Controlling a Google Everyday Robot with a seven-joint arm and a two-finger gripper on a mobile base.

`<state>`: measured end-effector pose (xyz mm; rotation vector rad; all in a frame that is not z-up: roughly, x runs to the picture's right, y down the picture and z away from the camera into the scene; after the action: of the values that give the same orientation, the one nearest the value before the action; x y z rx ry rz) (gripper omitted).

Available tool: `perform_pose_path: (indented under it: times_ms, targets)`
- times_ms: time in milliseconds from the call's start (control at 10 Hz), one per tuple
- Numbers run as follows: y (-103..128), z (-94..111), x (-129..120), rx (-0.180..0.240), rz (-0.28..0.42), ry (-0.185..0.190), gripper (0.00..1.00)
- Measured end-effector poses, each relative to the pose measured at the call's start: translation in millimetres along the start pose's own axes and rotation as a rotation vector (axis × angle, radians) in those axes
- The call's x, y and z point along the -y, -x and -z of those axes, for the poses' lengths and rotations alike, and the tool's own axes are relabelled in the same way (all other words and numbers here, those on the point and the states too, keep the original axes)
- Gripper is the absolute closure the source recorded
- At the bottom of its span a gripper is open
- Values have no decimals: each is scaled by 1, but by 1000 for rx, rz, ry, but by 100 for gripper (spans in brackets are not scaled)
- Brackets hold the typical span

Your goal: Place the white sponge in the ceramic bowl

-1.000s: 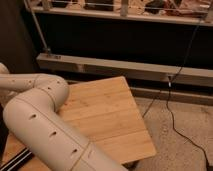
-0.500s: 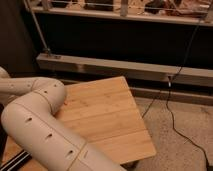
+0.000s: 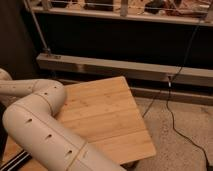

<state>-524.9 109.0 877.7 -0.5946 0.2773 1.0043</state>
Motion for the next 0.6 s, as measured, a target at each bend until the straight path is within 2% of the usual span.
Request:
perform_pose_path:
  times_ms: [600]
  targets:
    - [-1,-12,0,-14,9,-7,35]
